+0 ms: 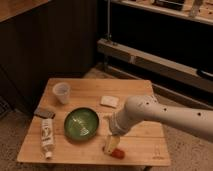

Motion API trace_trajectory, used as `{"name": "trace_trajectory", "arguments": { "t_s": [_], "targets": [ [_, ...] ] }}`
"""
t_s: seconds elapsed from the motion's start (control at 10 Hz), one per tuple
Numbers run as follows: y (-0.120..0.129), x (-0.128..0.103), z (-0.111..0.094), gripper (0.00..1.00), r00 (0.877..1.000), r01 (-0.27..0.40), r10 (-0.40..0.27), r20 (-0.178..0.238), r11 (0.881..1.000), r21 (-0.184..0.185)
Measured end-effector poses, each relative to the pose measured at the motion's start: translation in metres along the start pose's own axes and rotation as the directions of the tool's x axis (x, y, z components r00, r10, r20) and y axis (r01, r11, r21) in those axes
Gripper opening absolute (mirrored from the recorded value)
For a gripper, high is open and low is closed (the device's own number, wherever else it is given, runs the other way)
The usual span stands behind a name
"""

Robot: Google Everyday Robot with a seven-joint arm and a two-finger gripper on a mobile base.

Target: Place the pepper on the white sponge

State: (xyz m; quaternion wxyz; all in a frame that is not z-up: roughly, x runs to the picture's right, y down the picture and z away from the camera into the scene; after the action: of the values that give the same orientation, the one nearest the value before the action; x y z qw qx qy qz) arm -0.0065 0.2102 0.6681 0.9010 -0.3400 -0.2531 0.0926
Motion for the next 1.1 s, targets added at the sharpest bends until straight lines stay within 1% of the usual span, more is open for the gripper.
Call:
{"name": "trace_trajectory", "arguments": {
  "t_s": [0.2, 0.3, 0.6, 0.7, 0.9, 1.1],
  "targets": [
    [0.004, -0.013, 0.011, 0.9, 1.0, 0.02, -0.02, 0.01, 1.0, -0.008],
    [0.008, -0.015, 0.014, 0.9, 1.0, 0.023, -0.023, 0.014, 1.0, -0.01],
    [0.009, -0.01, 0.012, 0.9, 0.999, 0.037, -0.036, 0.029, 0.999, -0.012],
    [0.008, -0.013, 0.012, 0.9, 0.998, 0.047, -0.046, 0.035, 0.999, -0.018],
    [0.009, -0.014, 0.012, 0.9, 0.997, 0.058, -0.057, 0.042, 0.998, -0.013],
    [0.013, -0.016, 0.012, 0.9, 0.996, 0.074, -0.073, 0.054, 0.997, -0.019]
  ]
}}
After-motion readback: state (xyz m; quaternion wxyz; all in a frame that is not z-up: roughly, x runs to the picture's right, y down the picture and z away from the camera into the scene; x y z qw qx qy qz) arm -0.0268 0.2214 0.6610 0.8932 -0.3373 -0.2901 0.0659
